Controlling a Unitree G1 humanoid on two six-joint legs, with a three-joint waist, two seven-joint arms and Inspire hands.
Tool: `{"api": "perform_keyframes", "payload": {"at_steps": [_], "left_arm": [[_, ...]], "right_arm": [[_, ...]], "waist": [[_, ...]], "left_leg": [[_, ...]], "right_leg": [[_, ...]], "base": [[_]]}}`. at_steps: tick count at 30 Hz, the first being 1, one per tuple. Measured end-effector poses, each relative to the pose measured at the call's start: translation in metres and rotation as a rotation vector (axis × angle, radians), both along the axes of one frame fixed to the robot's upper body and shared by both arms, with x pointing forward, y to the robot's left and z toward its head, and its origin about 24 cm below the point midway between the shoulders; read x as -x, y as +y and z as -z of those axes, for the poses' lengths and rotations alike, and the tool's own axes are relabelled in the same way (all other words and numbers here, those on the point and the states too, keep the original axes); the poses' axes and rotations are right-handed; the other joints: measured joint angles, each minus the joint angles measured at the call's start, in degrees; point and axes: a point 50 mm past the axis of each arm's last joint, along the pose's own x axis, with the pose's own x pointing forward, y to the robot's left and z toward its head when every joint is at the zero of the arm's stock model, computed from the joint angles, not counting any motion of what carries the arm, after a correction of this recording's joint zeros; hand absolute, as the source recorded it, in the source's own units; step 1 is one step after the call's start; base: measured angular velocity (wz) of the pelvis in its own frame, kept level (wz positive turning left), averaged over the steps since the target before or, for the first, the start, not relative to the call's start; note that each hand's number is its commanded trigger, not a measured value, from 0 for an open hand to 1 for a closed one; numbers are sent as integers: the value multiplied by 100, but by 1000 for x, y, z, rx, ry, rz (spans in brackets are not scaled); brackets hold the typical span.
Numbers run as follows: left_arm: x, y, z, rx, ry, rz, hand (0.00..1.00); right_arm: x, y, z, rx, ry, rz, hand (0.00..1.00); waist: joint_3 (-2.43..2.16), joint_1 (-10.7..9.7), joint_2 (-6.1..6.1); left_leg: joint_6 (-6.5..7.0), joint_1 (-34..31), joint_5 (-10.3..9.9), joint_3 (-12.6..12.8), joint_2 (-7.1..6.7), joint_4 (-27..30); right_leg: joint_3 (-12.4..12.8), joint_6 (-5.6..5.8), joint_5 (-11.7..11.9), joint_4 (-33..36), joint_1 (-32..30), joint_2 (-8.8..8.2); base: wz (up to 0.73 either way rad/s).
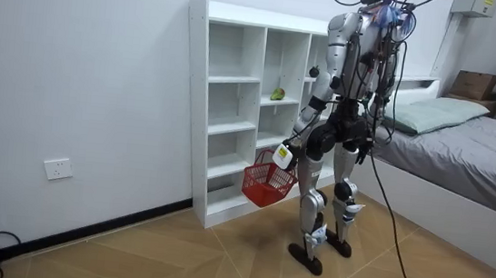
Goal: Collect fruits from the closet
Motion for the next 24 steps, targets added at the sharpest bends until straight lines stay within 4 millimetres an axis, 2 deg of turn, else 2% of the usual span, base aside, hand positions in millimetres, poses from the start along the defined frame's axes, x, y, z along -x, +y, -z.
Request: {"api": "perform_keyframes", "payload": {"at_steps": [8, 24], "left_arm": [[1, 0, 0, -1, 1, 2, 100], [0, 1, 0, -27, 0, 3, 100]], "right_arm": [[-1, 0, 0, 5, 1, -11, 0], [-3, 1, 0, 43, 9, -41, 0]], "waist": [[-18, 17, -30], [5, 168, -72]], "left_leg": [[0, 2, 0, 35, 4, 0], [-1, -1, -1, 48, 9, -2]], "right_leg": [[2, -1, -1, 4, -11, 3], [5, -2, -1, 8, -5, 5]], "base": [[0], [0]]}}
